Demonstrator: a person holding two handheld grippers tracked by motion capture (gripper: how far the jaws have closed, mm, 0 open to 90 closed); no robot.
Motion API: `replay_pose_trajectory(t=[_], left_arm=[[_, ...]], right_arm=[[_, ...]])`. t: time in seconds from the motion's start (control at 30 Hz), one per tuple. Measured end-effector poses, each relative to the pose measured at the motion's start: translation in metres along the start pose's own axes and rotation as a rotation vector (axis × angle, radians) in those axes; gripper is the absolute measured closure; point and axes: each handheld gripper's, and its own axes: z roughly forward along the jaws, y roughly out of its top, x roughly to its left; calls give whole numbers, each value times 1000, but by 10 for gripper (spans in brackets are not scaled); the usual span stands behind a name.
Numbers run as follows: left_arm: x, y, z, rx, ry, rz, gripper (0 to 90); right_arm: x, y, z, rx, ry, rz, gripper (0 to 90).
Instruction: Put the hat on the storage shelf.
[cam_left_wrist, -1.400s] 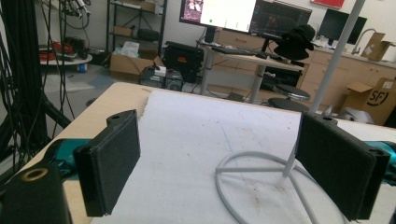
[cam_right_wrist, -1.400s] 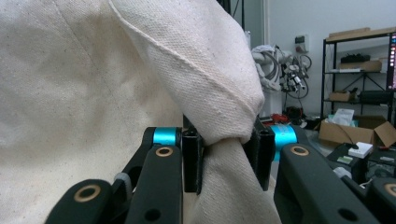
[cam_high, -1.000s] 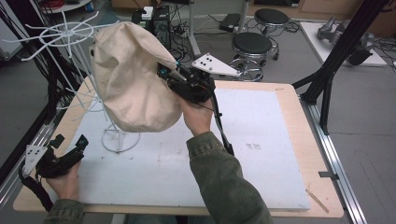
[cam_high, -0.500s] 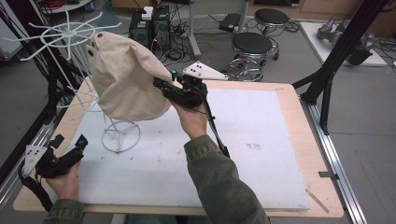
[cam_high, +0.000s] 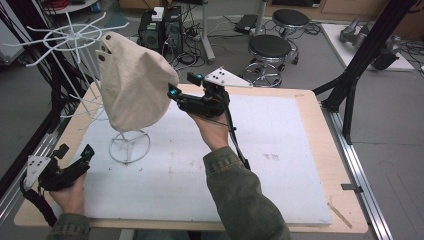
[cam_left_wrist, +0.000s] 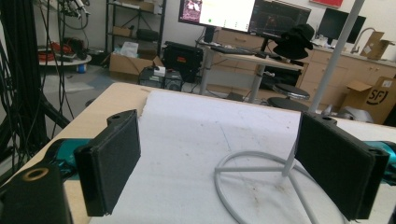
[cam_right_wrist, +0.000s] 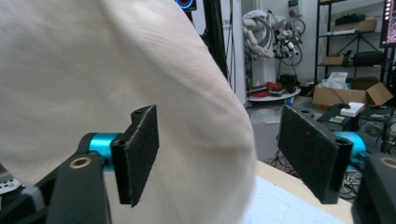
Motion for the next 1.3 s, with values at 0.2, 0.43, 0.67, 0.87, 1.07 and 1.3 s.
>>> replay_pose_trajectory(t=[0.2,0.43,0.67,0.87,1.07,1.3], left_arm=[[-1,0,0,0,1,0,147],[-2,-1,1,4,-2,4,147],[-3,-1,2,7,-8,11,147],[-3,-1,2,7,-8,5,146],[-3,0,2,6,-9,3,146],[-3,0,3,5,-11,2,147]], right_arm=[[-10,-1,-9,-6,-56,17,123],[-17,-5,-20,-7,-103,-5,110],[-28,-13,-42,5,-138,0,110],[-37,-25,-61,4,-170,13,110],[-40,-38,-79,14,-200,8,110],[-44,-47,-101,17,-229,10,110]])
